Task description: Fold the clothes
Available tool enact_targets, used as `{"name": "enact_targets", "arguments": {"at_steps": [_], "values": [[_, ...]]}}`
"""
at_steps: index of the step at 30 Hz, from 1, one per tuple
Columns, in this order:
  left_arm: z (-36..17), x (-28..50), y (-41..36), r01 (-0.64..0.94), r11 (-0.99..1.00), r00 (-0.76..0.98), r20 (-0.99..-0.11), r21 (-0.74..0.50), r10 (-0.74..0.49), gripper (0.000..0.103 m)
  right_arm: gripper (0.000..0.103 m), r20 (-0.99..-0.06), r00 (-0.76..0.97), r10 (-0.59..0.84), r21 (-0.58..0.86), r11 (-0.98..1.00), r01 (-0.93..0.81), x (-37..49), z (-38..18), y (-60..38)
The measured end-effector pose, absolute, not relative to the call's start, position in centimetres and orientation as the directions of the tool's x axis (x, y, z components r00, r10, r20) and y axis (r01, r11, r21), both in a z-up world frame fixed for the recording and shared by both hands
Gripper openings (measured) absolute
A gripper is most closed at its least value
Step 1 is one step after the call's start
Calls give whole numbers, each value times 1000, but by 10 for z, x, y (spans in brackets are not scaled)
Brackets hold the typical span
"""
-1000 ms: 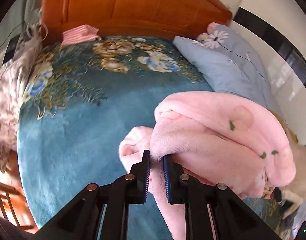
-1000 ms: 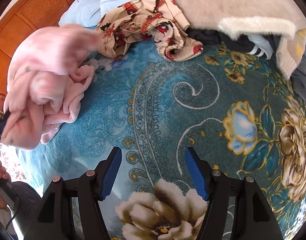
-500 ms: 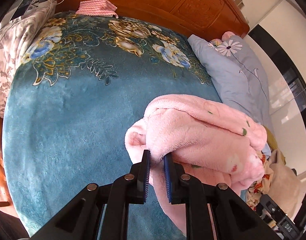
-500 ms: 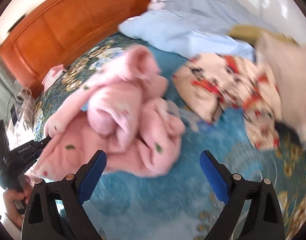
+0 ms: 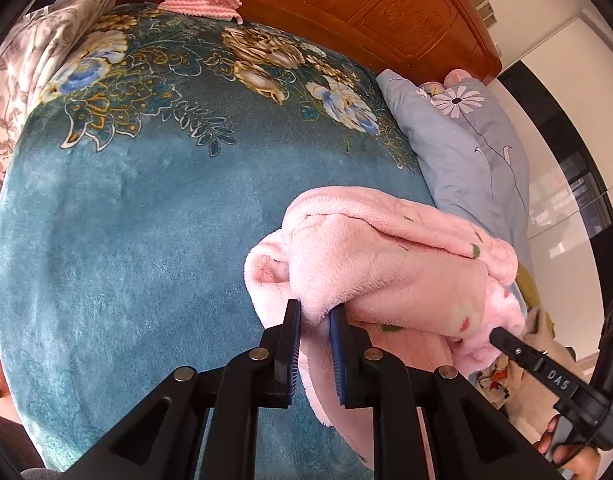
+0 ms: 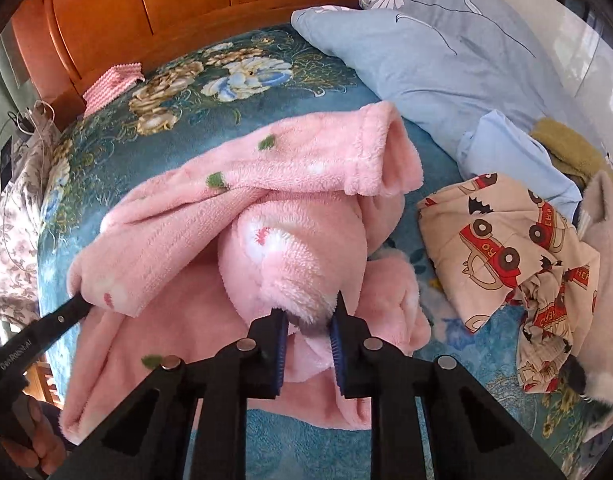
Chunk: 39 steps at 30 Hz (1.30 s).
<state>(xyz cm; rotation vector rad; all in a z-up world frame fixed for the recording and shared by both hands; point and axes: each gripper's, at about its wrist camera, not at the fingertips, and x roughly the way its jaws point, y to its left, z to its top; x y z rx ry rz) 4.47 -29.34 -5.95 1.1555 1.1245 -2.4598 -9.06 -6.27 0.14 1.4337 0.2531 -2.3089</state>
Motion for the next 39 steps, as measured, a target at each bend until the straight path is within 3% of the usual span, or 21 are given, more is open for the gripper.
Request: {"name": "enact_targets", "arguments": {"at_steps": [4, 5, 8, 11, 14, 20, 21, 23, 24, 29, 34, 37, 39], "values": [[-52, 50, -294, 408, -685, -713, -679, -604, 174, 14, 5, -802, -446, -397, 298, -913, 278, -90, 41, -20], [-51, 51, -295, 394, -679, -721, -667, -619, 189, 14, 0, -775, -481, -411, 338, -912, 233, -87, 53, -3], [-47, 55, -296, 355, -658, -741, -629, -664, 235, 14, 0, -689, -606, -398, 384, -909, 160, -73, 95, 44], [-45, 56, -296, 339, -646, -744, -615, -684, 260, 14, 0, -657, -662, -360, 356, -923, 148, -58, 133, 78], [-42, 57, -293, 329, -662, -737, -622, -673, 265, 14, 0, -704, -654, -276, 250, -959, 135, -49, 141, 90], [-44, 63, -298, 334, -659, -726, -630, -674, 276, 14, 1, -777, -574, -259, 184, -965, 187, -37, 109, 62], [-45, 64, -300, 337, -658, -725, -631, -674, 275, 14, 7, -785, -563, -258, 169, -964, 206, -35, 101, 52], [-47, 63, -301, 341, -655, -723, -633, -675, 276, 14, 39, -806, -535, -256, 139, -958, 249, -36, 86, 29], [-48, 63, -302, 343, -654, -722, -635, -674, 275, 14, 62, -816, -520, -251, 119, -954, 274, -37, 77, 17], [-56, 59, -303, 365, -646, -711, -649, -671, 272, 14, 64, -874, -467, -130, -70, -920, 385, -50, 23, -38], [-62, 52, -299, 375, -662, -694, -670, -649, 264, 16, 64, -872, -487, -41, -185, -895, 407, -71, -7, -63], [-68, 46, -297, 375, -666, -682, -678, -645, 273, 16, 52, -852, -524, 21, -279, -864, 419, -83, -16, -77], [-72, 43, -297, 384, -661, -674, -685, -645, 278, 16, 51, -845, -534, 29, -314, -835, 452, -88, -17, -86]]}}
